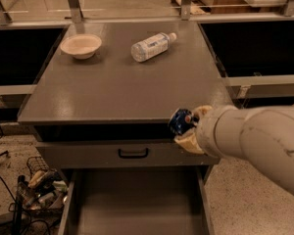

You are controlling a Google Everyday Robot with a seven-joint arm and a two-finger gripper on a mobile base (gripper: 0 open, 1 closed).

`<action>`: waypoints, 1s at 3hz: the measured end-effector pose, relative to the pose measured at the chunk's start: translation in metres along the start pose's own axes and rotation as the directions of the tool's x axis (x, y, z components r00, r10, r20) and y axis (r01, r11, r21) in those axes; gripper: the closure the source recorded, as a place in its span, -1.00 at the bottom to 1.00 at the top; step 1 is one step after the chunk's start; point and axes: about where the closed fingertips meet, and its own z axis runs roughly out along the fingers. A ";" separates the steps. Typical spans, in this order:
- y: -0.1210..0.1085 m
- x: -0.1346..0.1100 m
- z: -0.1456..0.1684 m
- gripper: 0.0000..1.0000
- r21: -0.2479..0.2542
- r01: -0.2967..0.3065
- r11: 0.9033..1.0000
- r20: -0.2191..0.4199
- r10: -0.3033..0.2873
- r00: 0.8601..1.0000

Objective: Pick pepsi can from middle drawer and place on counter

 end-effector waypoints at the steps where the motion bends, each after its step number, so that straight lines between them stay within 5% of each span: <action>1: -0.014 -0.030 0.001 1.00 0.013 0.046 0.999 0.020 -0.046 0.999; 2: -0.023 -0.064 0.016 1.00 0.001 0.110 0.994 0.024 -0.110 0.994; 3: -0.023 -0.064 0.016 1.00 0.001 0.110 0.994 0.024 -0.110 0.994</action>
Offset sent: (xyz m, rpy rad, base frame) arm 0.0766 0.0675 0.0485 -0.0890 -0.0429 0.1362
